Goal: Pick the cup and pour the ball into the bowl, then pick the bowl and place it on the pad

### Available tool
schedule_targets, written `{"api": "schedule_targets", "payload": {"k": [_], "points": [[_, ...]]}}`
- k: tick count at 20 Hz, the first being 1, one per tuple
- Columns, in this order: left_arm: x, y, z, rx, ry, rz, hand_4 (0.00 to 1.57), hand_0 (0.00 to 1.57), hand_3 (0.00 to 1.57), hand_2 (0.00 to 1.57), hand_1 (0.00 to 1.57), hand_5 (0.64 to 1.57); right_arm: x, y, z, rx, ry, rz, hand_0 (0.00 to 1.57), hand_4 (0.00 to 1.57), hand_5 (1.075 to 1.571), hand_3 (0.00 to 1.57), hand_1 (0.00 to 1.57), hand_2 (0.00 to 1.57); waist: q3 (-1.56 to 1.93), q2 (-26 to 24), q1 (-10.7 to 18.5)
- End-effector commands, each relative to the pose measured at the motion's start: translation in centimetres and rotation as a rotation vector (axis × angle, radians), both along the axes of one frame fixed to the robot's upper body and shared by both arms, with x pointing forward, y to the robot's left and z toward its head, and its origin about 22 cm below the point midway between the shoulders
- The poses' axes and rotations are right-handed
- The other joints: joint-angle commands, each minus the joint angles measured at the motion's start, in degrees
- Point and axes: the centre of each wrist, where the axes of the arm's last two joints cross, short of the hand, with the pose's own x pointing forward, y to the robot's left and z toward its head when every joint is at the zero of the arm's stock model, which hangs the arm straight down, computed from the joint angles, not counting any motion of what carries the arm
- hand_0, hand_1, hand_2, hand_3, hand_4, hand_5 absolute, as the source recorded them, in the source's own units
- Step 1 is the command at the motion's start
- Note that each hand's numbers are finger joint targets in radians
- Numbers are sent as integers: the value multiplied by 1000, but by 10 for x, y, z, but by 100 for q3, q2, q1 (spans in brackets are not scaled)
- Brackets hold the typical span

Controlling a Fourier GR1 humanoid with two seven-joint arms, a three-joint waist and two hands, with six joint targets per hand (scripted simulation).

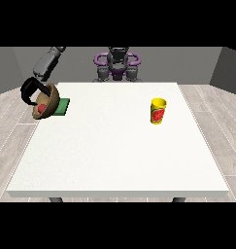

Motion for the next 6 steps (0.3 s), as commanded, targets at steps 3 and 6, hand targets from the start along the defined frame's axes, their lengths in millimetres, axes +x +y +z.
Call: {"api": "schedule_targets", "payload": {"k": [3,6], "points": [[17,-31,-28,-6,80,-18,1190,0,0,0,0,1569,9,5,9,-21,102,48,0,0,1395,0,0,0,9,-573,-60],[10,-23,-52,-17,147,-4,1190,0,0,0,0,1569,7,-16,51,-56,100,76,0,200,1375,0,0,0,2,-930,-154]]}}
